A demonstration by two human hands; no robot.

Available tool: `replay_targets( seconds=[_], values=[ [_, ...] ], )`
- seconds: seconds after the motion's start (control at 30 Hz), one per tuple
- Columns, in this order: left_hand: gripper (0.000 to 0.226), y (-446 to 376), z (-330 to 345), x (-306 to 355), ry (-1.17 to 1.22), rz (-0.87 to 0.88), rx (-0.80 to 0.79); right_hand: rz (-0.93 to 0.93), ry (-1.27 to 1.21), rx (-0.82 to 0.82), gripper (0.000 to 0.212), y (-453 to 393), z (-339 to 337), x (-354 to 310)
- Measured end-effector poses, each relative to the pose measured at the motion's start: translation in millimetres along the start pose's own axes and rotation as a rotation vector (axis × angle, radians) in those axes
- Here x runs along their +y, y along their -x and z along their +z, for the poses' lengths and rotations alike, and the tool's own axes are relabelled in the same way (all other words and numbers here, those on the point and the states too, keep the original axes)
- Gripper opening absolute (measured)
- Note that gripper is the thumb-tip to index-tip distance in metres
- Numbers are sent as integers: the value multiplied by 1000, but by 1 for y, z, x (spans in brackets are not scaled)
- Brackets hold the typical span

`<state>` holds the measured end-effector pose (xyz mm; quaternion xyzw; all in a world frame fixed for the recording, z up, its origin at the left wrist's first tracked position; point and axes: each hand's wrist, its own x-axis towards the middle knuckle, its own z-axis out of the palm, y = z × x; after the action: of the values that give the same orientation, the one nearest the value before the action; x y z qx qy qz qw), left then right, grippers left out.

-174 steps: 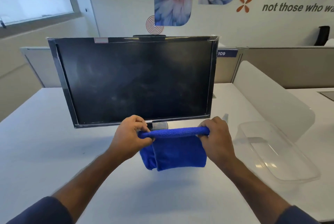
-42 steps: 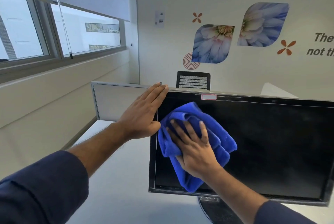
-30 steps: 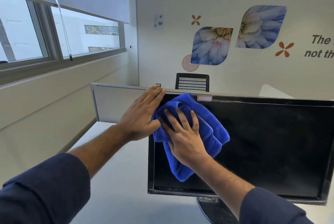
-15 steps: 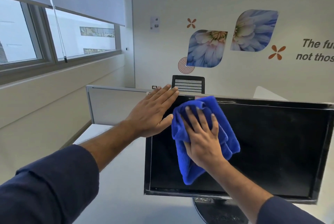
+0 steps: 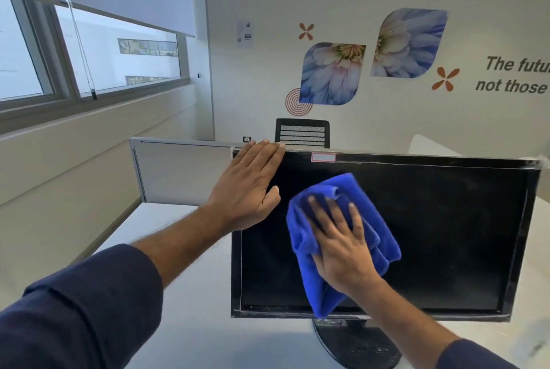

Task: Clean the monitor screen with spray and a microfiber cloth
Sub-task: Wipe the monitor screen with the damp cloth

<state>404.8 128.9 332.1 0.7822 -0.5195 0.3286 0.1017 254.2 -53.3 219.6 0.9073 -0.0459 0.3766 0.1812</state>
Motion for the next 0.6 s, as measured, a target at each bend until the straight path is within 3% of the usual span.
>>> replay_targets(
  seconds=[0.1,0.23,0.33,0.5,0.6],
  values=[
    [75,1,1,2,4,-22,5,239,-40,59,73,-26,-11,13],
    [76,2,0,3,16,-31,24,320,-87,98,71,-47,-14,-5],
    [77,3,1,6,17,-45,38,228,-90,59,73,-49,-5,-30],
    [75,3,1,1,36,-31,26,-107,-65,-54,75,-28,11,-54],
    [72,2,-2,-3,59,-24,31,-179,-50,-67,75,-20,11,-50]
  ],
)
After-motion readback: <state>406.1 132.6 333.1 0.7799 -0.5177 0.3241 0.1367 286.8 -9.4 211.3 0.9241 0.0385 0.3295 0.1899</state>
